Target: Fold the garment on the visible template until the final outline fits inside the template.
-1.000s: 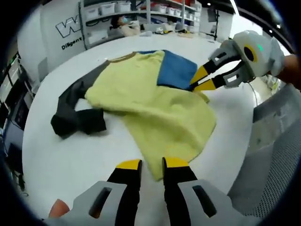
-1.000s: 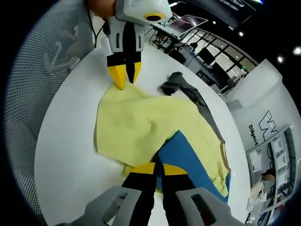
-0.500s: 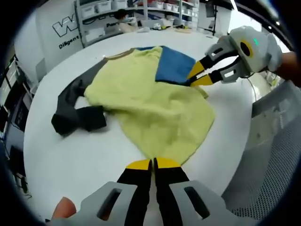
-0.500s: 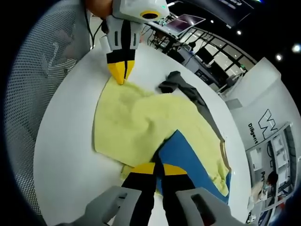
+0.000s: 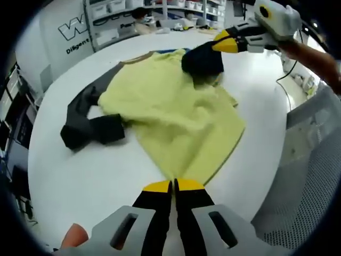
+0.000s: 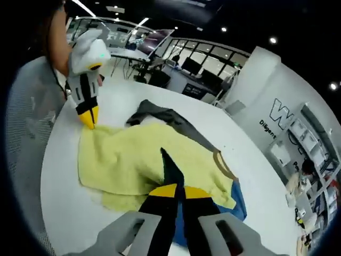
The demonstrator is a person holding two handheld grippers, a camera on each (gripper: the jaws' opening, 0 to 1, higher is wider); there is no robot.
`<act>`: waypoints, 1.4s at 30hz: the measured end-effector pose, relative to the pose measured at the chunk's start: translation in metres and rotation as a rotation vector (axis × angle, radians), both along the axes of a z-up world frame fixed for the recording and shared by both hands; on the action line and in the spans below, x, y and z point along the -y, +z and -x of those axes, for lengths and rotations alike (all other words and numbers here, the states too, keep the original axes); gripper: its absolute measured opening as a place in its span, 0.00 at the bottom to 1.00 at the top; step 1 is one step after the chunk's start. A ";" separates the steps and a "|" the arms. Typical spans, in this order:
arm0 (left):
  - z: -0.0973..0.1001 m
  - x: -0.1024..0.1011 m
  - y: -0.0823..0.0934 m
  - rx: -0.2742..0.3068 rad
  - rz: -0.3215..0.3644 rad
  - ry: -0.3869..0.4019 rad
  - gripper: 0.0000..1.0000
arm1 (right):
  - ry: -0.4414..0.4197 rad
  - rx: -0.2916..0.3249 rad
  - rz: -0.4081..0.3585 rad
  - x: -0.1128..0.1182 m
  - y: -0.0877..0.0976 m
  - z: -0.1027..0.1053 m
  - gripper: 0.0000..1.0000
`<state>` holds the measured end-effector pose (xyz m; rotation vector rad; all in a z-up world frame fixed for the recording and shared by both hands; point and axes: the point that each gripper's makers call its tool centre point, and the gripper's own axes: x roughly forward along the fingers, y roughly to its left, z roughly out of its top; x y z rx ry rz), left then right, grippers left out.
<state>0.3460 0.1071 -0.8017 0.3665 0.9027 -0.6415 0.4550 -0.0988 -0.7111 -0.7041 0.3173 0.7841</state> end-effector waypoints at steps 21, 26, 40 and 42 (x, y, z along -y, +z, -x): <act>0.000 0.000 -0.001 -0.005 0.005 -0.002 0.00 | -0.192 0.047 0.066 0.096 0.012 -0.073 0.00; 0.000 0.000 -0.001 -0.006 0.005 -0.004 0.00 | -0.233 0.054 0.071 0.118 0.017 -0.088 0.00; -0.001 0.000 -0.001 -0.011 -0.004 -0.009 0.00 | -0.322 0.041 0.107 0.175 0.008 -0.120 0.00; -0.001 0.000 -0.001 -0.010 -0.004 -0.010 0.00 | -0.336 0.038 0.114 0.186 0.005 -0.124 0.00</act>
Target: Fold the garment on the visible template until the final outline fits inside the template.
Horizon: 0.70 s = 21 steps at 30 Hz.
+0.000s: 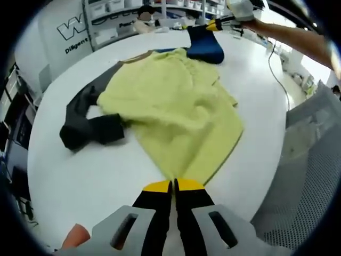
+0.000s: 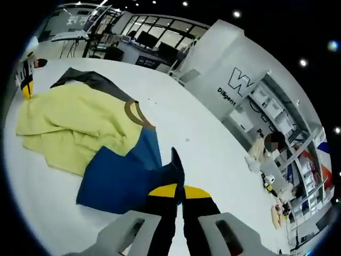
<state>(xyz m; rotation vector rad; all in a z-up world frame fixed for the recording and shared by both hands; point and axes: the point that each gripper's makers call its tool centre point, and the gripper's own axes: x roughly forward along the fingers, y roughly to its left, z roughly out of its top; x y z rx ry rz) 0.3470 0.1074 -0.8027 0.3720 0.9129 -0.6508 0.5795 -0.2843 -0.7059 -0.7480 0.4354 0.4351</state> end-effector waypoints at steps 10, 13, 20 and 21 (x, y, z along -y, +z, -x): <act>-0.001 -0.001 0.000 -0.001 -0.007 -0.008 0.00 | -0.096 -0.015 0.002 0.053 -0.009 -0.024 0.00; 0.000 -0.001 0.000 0.001 -0.008 -0.010 0.00 | -0.121 -0.017 0.002 0.064 -0.011 -0.025 0.00; 0.000 0.000 0.000 0.004 -0.018 -0.010 0.00 | -0.195 -0.049 0.011 0.097 -0.027 -0.025 0.00; 0.000 0.000 0.000 0.004 -0.017 -0.007 0.00 | -0.208 -0.054 0.012 0.103 -0.030 -0.026 0.00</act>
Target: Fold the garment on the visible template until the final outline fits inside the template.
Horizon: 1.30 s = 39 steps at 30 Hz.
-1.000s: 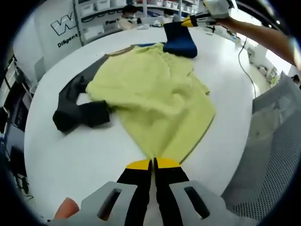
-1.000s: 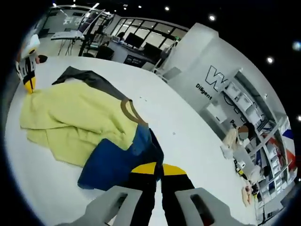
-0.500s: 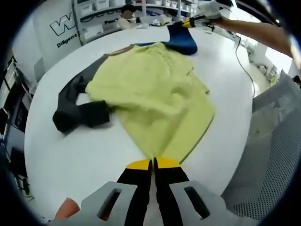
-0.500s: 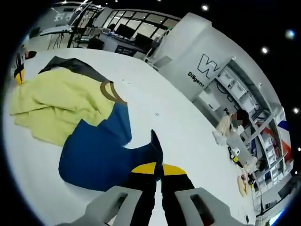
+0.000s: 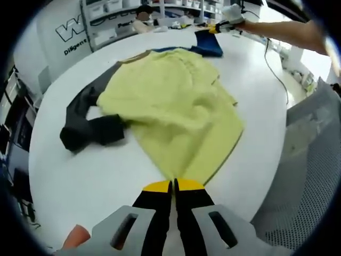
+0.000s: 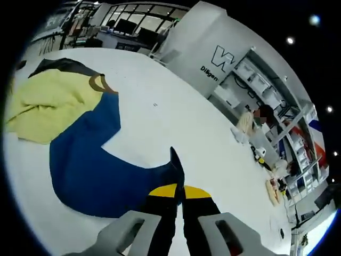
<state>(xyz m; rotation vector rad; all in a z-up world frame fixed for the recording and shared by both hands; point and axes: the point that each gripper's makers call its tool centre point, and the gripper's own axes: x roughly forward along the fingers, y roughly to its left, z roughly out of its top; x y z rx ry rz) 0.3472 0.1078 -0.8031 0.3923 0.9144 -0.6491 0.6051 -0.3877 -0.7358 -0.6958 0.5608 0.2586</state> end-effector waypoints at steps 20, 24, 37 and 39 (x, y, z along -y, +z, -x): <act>0.000 -0.001 -0.001 -0.016 0.006 0.023 0.00 | -0.257 -0.022 -0.028 0.079 -0.021 0.004 0.00; 0.000 -0.001 -0.001 -0.016 0.010 0.026 0.00 | -0.357 -0.033 -0.011 0.093 -0.027 0.016 0.00; -0.001 -0.001 0.000 -0.010 0.020 0.019 0.00 | -0.506 -0.057 -0.110 0.106 -0.045 0.065 0.00; -0.001 -0.002 0.000 -0.008 0.024 0.020 0.00 | -0.521 -0.067 -0.120 0.103 -0.049 0.076 0.00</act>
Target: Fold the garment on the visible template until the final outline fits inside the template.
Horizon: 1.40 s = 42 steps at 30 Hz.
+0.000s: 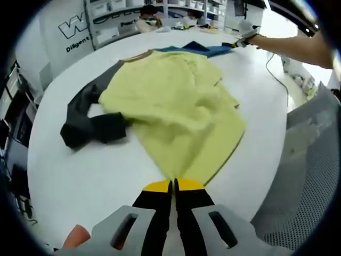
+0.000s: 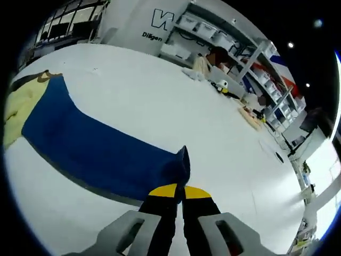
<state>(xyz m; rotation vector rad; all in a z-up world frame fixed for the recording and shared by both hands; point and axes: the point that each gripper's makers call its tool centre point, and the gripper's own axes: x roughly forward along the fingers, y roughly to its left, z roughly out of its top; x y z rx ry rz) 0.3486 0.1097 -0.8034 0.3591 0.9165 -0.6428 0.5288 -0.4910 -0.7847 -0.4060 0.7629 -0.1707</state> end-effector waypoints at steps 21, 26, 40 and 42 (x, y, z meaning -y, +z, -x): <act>-0.002 -0.001 0.001 0.015 0.018 -0.003 0.00 | -0.155 0.051 -0.091 -0.013 -0.011 0.072 0.00; -0.002 -0.001 0.002 0.019 0.023 0.001 0.00 | -0.173 0.060 -0.087 -0.008 -0.009 0.078 0.03; -0.002 -0.001 0.002 0.026 0.037 0.015 0.00 | -0.266 0.148 -0.246 0.011 -0.011 0.089 0.01; -0.002 0.000 0.002 0.027 0.040 0.018 0.00 | -0.265 0.139 -0.250 0.010 -0.011 0.088 0.01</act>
